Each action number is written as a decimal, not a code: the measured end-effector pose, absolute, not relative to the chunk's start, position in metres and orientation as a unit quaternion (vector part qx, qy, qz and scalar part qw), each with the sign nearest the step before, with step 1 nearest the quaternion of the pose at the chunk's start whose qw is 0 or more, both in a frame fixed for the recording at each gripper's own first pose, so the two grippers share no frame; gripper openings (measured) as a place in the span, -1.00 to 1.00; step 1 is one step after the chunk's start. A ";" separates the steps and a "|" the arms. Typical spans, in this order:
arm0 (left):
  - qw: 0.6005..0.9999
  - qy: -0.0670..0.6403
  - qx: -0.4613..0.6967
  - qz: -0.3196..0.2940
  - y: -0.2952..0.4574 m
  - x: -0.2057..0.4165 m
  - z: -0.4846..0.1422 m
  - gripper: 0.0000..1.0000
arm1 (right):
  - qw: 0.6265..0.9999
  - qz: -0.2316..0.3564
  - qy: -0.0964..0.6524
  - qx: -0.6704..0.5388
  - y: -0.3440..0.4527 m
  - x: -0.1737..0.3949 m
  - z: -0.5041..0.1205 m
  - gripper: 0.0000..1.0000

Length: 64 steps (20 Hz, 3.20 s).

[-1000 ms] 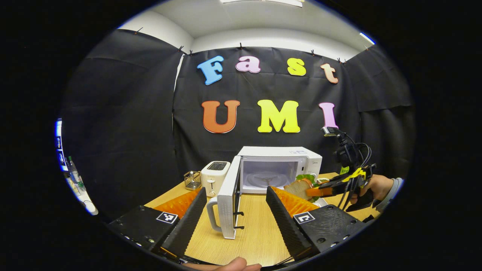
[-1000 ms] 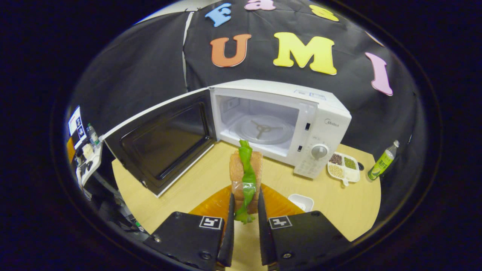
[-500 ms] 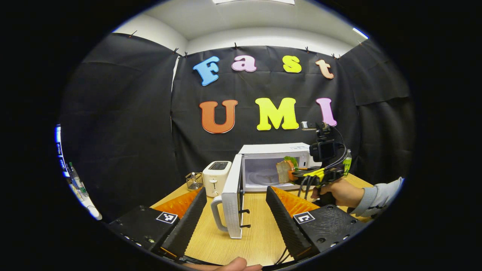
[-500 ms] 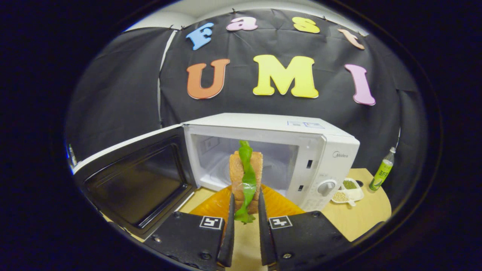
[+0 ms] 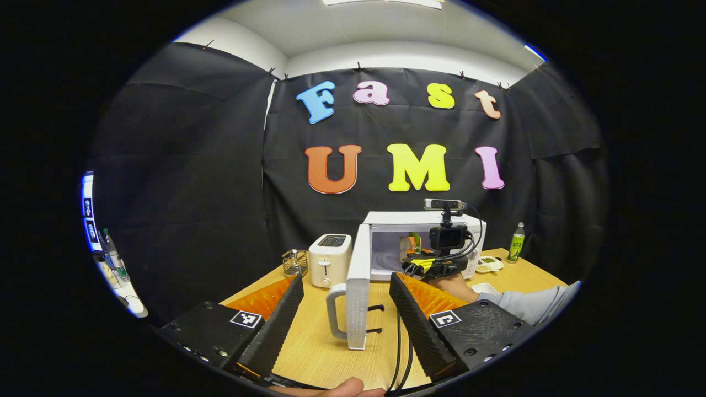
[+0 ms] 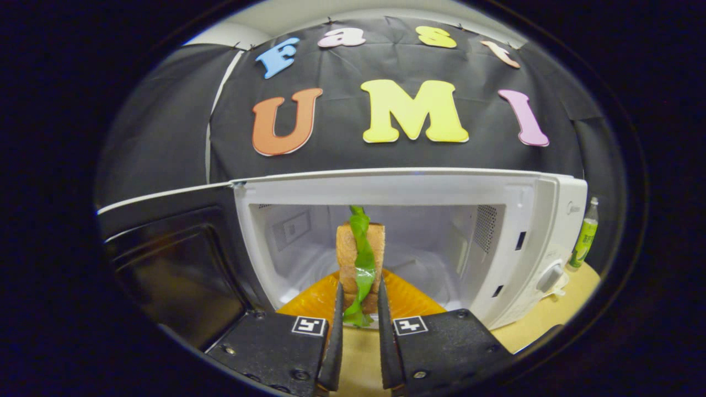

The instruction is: Open the microwave oven with the left hand, put the food in, and close the microwave oven.

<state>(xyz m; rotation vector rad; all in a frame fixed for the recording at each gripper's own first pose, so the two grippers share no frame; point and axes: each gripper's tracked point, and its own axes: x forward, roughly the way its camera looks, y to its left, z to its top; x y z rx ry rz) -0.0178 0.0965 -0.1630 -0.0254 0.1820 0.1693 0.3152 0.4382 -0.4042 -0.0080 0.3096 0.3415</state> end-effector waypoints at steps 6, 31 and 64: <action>0.988 0.114 -0.016 0.108 0.120 -0.007 -0.178 0.89 | 0.963 0.105 0.186 0.162 0.462 0.355 -0.423 -0.37; 0.988 0.095 -0.012 0.122 0.131 0.010 -0.196 0.89 | 0.976 0.031 0.154 0.148 0.430 0.383 -0.474 0.11; 0.987 0.081 -0.016 0.137 0.187 -0.045 -0.206 0.14 | 0.949 0.178 0.260 0.007 0.377 0.183 -0.359 0.84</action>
